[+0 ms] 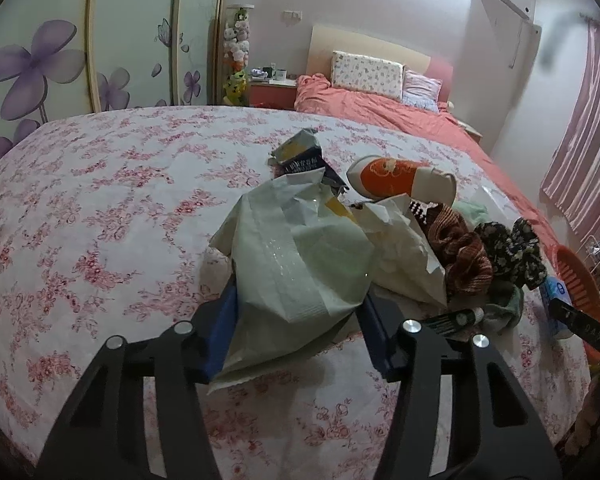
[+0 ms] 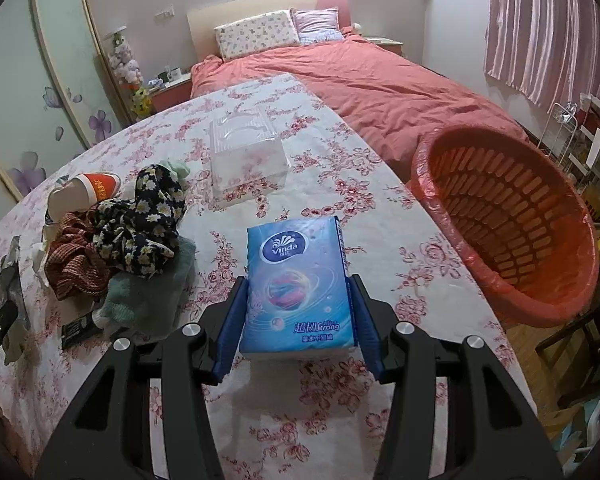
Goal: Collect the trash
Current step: 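Carry the white bag with the left tool while the right tool carries the tissue pack to the basket, then open both tools to drop the bag and tissue pack into the orange basket, then move both tools back to the table clutter, then grasp the black floral scrunchie with the right tool while the left tool grasps crumpled white tissue, then carry the tissue with the left tool while the right tool carries the scrunchie to the basket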
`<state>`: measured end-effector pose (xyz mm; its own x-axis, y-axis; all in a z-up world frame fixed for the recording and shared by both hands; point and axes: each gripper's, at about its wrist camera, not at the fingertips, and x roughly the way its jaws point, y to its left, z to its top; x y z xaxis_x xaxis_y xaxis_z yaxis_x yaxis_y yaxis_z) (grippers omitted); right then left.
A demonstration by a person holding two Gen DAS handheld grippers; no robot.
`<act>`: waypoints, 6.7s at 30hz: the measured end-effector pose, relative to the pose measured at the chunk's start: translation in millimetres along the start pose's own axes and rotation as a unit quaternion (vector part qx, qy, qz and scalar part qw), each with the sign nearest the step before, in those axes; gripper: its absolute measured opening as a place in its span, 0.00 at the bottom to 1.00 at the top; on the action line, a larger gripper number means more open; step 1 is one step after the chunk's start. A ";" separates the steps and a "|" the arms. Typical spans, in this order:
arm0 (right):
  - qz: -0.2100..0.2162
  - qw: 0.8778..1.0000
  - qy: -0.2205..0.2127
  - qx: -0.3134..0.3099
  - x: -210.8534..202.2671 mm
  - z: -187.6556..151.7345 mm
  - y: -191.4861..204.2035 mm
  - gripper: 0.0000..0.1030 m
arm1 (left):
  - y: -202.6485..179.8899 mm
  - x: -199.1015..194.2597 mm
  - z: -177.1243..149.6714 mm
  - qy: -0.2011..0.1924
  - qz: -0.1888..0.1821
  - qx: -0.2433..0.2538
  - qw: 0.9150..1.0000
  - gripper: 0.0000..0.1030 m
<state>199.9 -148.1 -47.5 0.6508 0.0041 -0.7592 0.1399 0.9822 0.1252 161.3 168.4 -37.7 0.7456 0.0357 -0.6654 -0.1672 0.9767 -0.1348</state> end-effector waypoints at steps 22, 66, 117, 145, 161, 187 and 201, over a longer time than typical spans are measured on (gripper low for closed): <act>-0.001 0.987 -0.163 0.010 -85.1 13.2 -64.7 0.49 | -134.9 -68.3 27.1 -0.044 -0.165 0.066 0.983 0.53; -0.014 0.966 -0.181 0.186 -29.5 35.9 -229.8 0.59 | -410.8 67.4 -24.8 0.078 -0.326 0.207 0.919 0.71; 0.122 0.989 -0.051 -0.068 15.7 39.2 62.3 0.41 | -32.1 12.1 28.8 0.005 -0.051 0.013 0.999 0.78; 0.110 0.989 -0.086 -0.050 -1.7 38.2 39.5 0.05 | -52.4 70.1 26.1 0.075 -0.087 -0.018 0.993 0.67; 0.109 0.988 -0.097 -0.047 -12.6 35.2 28.7 0.05 | -28.9 67.0 27.7 0.069 -0.091 -0.033 0.993 0.31; 0.056 0.977 -0.206 0.001 -77.6 32.5 -40.4 0.05 | -122.4 -36.3 40.3 -0.026 -0.176 0.067 0.982 0.29; -0.025 0.963 -0.262 0.057 -85.1 32.4 -113.9 0.05 | -236.5 -32.2 30.9 -0.011 -0.278 0.130 0.952 0.29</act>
<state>152.7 -266.4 23.5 0.9245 -0.1667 -0.3427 0.2416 0.9519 0.1887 196.7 -57.2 38.3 0.6853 -0.5009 -0.5286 0.4204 0.8648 -0.2745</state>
